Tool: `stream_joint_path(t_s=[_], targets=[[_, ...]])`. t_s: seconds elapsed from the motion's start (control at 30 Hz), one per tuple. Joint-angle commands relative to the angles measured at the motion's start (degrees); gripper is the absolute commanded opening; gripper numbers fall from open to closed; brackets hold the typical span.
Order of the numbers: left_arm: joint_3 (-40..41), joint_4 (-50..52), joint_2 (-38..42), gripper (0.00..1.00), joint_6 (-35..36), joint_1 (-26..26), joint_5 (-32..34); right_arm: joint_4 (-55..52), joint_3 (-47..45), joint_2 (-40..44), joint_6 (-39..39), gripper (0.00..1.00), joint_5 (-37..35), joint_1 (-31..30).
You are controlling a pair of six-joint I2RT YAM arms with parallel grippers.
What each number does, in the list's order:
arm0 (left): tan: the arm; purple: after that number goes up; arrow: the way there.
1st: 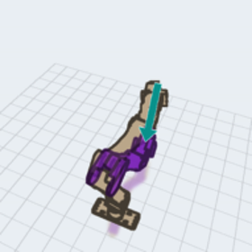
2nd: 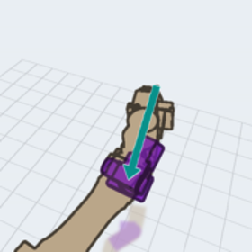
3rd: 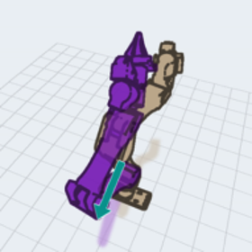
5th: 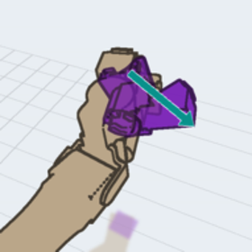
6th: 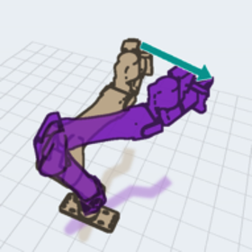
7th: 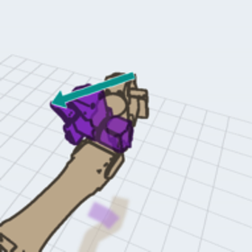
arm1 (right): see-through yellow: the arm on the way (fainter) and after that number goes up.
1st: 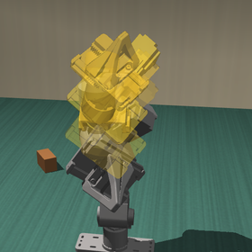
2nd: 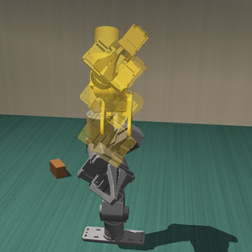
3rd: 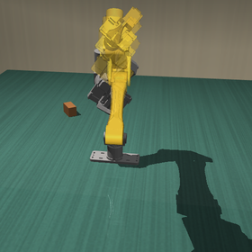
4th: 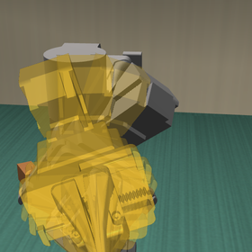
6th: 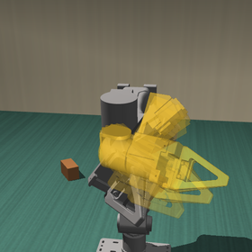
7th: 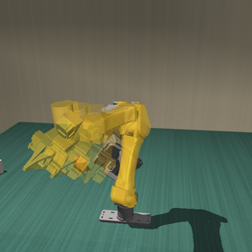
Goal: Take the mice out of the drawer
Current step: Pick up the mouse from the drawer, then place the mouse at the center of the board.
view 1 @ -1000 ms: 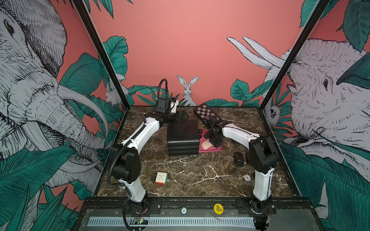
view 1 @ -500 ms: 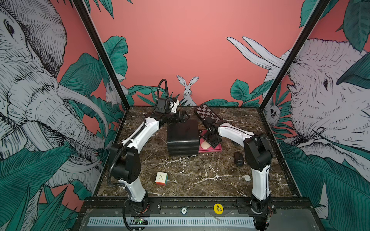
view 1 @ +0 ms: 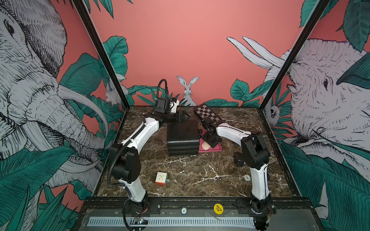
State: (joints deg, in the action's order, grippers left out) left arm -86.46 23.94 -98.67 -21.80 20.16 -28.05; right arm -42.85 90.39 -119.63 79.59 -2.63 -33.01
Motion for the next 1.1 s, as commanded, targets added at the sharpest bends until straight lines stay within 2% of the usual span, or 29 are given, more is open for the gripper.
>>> stream_joint_path(t_s=[0.0,0.17,0.4,0.6,0.83,1.07], targets=[[1.4,8.6,-0.5,0.92,-0.2,-0.1,0.1,-0.3,0.2,-1.3,0.6,0.55,-1.0,-0.4],[2.0,8.6,-0.2,0.92,-0.2,0.0,0.0,1.2,0.2,1.3,1.0,0.46,-2.4,-0.4],[2.8,8.3,0.4,0.92,-0.3,-0.1,-0.1,0.5,-0.6,7.3,1.3,0.44,-4.9,0.0],[3.4,8.2,0.8,0.92,-0.6,-0.1,-0.4,-0.9,-4.4,15.8,0.3,0.44,-8.0,1.8],[3.0,8.3,0.7,0.92,-0.4,-0.1,-0.3,-4.2,-16.4,29.0,3.0,0.44,-10.9,3.5],[2.5,7.9,-0.2,0.92,-0.7,-0.1,-0.5,-6.5,-33.6,44.2,11.9,0.45,-13.3,3.9]])
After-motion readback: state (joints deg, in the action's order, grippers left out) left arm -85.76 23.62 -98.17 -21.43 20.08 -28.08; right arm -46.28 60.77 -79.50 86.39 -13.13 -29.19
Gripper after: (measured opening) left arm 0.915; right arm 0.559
